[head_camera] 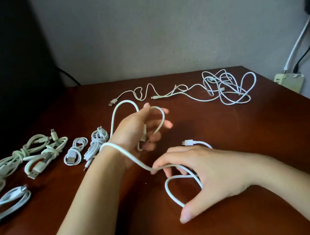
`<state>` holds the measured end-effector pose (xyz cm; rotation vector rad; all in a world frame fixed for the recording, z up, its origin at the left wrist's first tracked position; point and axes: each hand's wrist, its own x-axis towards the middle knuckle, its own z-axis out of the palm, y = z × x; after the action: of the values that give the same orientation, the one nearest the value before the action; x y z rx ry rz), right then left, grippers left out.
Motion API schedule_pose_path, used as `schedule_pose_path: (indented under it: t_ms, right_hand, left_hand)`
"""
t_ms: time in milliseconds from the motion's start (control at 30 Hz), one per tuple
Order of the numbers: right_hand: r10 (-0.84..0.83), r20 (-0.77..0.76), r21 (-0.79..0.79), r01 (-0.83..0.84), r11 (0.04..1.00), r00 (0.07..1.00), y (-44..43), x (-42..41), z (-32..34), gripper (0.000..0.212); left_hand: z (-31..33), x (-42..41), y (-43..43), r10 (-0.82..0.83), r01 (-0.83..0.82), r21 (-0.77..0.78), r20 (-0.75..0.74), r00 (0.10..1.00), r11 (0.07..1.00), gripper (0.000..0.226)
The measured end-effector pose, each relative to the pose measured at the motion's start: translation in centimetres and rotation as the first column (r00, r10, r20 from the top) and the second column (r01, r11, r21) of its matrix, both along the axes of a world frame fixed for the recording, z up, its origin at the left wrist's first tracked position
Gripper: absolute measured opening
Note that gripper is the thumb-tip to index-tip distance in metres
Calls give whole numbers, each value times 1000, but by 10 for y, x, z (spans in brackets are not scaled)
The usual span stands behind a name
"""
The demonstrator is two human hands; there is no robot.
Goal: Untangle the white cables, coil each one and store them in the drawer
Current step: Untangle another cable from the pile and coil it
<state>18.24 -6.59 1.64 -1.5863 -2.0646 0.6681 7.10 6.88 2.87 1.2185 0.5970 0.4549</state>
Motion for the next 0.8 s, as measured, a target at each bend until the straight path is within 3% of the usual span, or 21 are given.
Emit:
schedule_pose_path:
  t_ms: [100, 200, 300, 400, 500, 567, 633, 700, 800]
  right_hand:
    - [39, -113, 7, -39, 999, 993, -1, -3, 12, 48]
    - [58, -320, 163, -5, 987, 946, 0, 1, 22, 39]
    - [25, -510, 275, 135, 952, 860, 5, 10, 23, 37]
    - [-86, -582, 372, 359, 856, 809, 7, 28, 29, 37]
    - [-290, -430, 583, 508, 634, 855, 5, 47, 34, 41]
    - [-476, -197, 757, 441, 482, 857, 2, 57, 35, 31]
    - [-611, -32, 842, 351, 410, 791, 2, 68, 32, 19]
    - [-678, 79, 837, 321, 444, 730, 4, 77, 28, 22]
    - [-669, 239, 749, 304, 588, 704, 7, 81, 22, 25]
  left_hand:
    - [-3, 1, -3, 29, -22, 131, -53, 998, 991, 43]
    - [-4, 3, -6, 70, -32, 300, -116, 991, 953, 42]
    - [-5, 4, -5, 142, -49, 406, -201, 969, 912, 40]
    - [-10, 5, -1, 164, -101, 377, -139, 977, 921, 36]
    - [-9, 4, 3, 179, -157, 245, -67, 982, 957, 28]
    - [-7, 3, 7, 163, -158, 132, -27, 986, 979, 21]
    - [-7, 1, 11, 163, -164, 55, 27, 986, 985, 14]
    - [-7, -1, 12, 216, -217, 23, 59, 975, 976, 17]
    - [-8, -3, 14, 339, -344, 63, 70, 938, 937, 10]
